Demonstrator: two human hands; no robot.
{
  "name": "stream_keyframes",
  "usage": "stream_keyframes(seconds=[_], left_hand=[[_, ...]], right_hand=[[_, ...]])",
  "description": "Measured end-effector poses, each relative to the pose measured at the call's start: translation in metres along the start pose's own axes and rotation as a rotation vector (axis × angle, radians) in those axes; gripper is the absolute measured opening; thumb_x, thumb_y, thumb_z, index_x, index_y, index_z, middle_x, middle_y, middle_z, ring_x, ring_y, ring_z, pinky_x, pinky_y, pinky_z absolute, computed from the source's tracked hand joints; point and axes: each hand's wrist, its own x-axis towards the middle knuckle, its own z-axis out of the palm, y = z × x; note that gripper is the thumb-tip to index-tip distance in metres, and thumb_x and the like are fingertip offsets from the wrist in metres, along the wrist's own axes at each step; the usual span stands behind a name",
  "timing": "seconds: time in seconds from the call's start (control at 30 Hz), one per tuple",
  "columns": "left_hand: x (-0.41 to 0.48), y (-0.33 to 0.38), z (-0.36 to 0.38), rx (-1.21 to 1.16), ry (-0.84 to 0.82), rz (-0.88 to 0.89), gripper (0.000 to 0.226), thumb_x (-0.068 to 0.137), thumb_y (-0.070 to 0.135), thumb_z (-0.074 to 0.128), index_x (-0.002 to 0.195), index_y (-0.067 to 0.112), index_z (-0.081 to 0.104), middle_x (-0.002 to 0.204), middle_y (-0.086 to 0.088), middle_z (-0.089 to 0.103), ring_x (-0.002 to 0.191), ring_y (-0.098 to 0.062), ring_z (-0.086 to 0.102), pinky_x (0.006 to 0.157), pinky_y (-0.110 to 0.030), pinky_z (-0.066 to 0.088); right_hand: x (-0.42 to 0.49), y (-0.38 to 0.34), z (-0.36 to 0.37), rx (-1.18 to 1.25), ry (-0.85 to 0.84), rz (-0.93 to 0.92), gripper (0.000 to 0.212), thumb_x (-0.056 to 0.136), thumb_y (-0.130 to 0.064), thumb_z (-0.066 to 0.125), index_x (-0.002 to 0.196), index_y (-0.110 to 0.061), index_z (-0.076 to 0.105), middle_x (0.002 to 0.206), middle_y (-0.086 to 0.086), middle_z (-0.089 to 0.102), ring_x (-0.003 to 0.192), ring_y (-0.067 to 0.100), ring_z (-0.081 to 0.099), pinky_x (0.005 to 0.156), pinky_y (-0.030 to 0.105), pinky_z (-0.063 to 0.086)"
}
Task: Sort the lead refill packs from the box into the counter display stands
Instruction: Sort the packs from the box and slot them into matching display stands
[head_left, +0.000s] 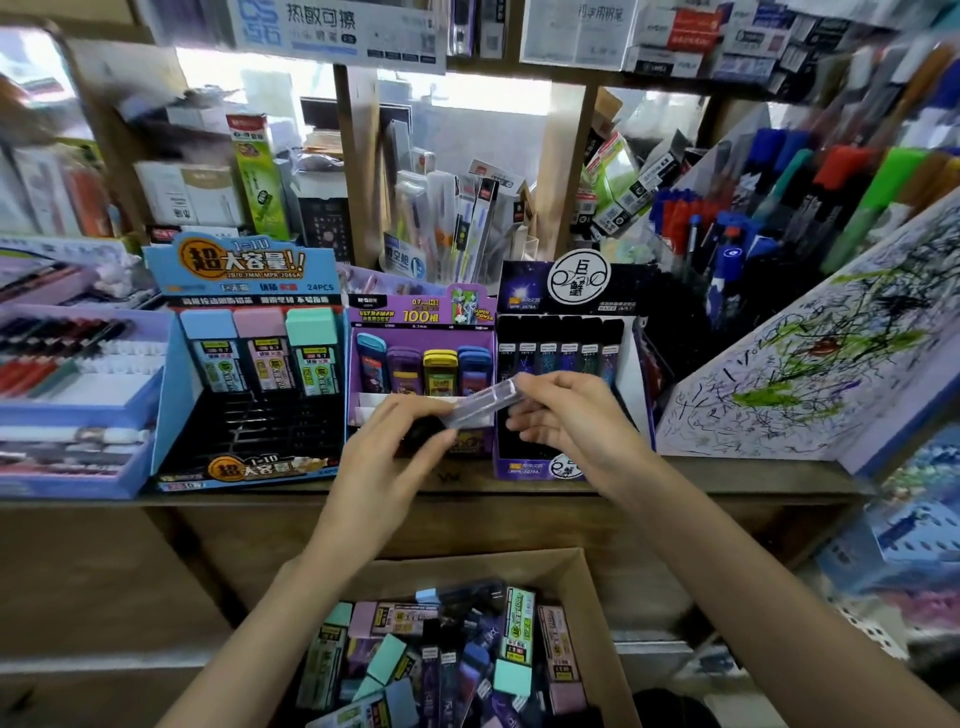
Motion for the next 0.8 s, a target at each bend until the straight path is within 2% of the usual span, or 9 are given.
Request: stream_keyframes(seconds=[0.07, 0.13, 0.2, 0.27, 0.37, 0.53, 0.63, 0.73, 0.8], left_hand=[[0.002, 0.001, -0.004, -0.071, -0.001, -0.078, 0.015, 0.087, 0.033, 0.051, 0.099, 0.028, 0.060, 0.089, 0.013, 0.064, 0.085, 0.000, 0.061, 0.074, -0.011, 0.046], [0.008, 0.001, -0.006, -0.104, -0.069, -0.153, 0.011, 0.088, 0.035, 0.048, 0.090, 0.032, 0.059, 0.069, 0.007, 0.064, 0.070, -0.006, 0.061, 0.064, -0.015, 0.045], [0.015, 0.000, -0.007, -0.090, -0.239, -0.156, 0.011, 0.092, 0.029, 0.049, 0.087, 0.029, 0.059, 0.065, 0.007, 0.062, 0.065, -0.006, 0.061, 0.062, -0.015, 0.044], [0.020, -0.001, -0.005, -0.049, -0.382, -0.106, 0.013, 0.093, 0.025, 0.050, 0.090, 0.021, 0.062, 0.071, 0.011, 0.061, 0.068, -0.004, 0.060, 0.062, -0.014, 0.043], [0.026, -0.001, -0.001, 0.005, -0.400, -0.059, 0.014, 0.093, 0.026, 0.050, 0.093, 0.019, 0.062, 0.079, 0.011, 0.061, 0.076, -0.002, 0.056, 0.063, -0.014, 0.041], [0.036, -0.001, 0.000, 0.006, -0.430, -0.060, 0.010, 0.093, 0.031, 0.049, 0.089, 0.028, 0.058, 0.081, 0.005, 0.062, 0.075, -0.006, 0.055, 0.064, -0.019, 0.041], [0.042, 0.003, -0.001, -0.013, -0.431, -0.055, 0.011, 0.088, 0.039, 0.047, 0.088, 0.033, 0.057, 0.083, 0.008, 0.063, 0.078, -0.002, 0.057, 0.064, -0.012, 0.041], [0.048, 0.003, 0.000, -0.024, -0.354, -0.076, 0.037, 0.079, 0.051, 0.050, 0.108, 0.029, 0.055, 0.101, 0.017, 0.060, 0.093, 0.005, 0.055, 0.077, -0.007, 0.041], [0.049, -0.002, 0.002, -0.002, -0.281, -0.112, 0.046, 0.079, 0.050, 0.054, 0.117, 0.023, 0.051, 0.108, 0.016, 0.055, 0.099, 0.002, 0.052, 0.081, -0.006, 0.039]], right_hand=[[-0.003, 0.002, 0.000, -0.347, 0.026, -0.079, 0.023, 0.095, -0.035, 0.051, 0.098, -0.014, 0.059, 0.090, 0.001, 0.064, 0.079, 0.008, 0.064, 0.066, 0.016, 0.049], [-0.007, 0.001, 0.000, -0.651, 0.085, -0.266, 0.025, 0.094, -0.041, 0.048, 0.104, -0.020, 0.057, 0.099, -0.007, 0.057, 0.089, 0.001, 0.056, 0.071, 0.012, 0.040], [-0.014, -0.006, 0.004, -0.699, 0.059, -0.416, 0.021, 0.094, -0.039, 0.048, 0.103, -0.024, 0.060, 0.101, -0.009, 0.056, 0.092, -0.001, 0.053, 0.074, 0.010, 0.038], [-0.020, -0.012, 0.009, -0.735, -0.086, -0.470, 0.016, 0.094, -0.034, 0.051, 0.102, -0.025, 0.062, 0.098, -0.011, 0.059, 0.090, -0.003, 0.053, 0.075, 0.009, 0.040], [-0.026, -0.012, 0.016, -0.890, -0.196, -0.487, 0.018, 0.091, -0.026, 0.058, 0.108, -0.021, 0.064, 0.094, -0.011, 0.058, 0.085, 0.002, 0.055, 0.078, 0.016, 0.046], [-0.021, -0.011, 0.011, -1.009, -0.172, -0.461, 0.024, 0.089, -0.024, 0.062, 0.112, -0.018, 0.064, 0.098, -0.003, 0.059, 0.086, 0.011, 0.057, 0.081, 0.029, 0.049], [-0.015, -0.007, 0.003, -0.939, -0.172, -0.405, 0.016, 0.087, -0.021, 0.065, 0.102, -0.020, 0.068, 0.089, -0.006, 0.063, 0.078, 0.004, 0.057, 0.072, 0.019, 0.048], [-0.004, -0.013, -0.008, -0.773, -0.111, -0.357, 0.011, 0.081, -0.016, 0.072, 0.084, -0.026, 0.067, 0.073, -0.015, 0.063, 0.063, -0.006, 0.056, 0.060, 0.009, 0.042], [0.012, -0.026, -0.020, -0.626, -0.006, -0.355, 0.013, 0.078, -0.012, 0.074, 0.084, -0.022, 0.068, 0.076, -0.006, 0.068, 0.064, -0.004, 0.058, 0.063, 0.011, 0.045]])
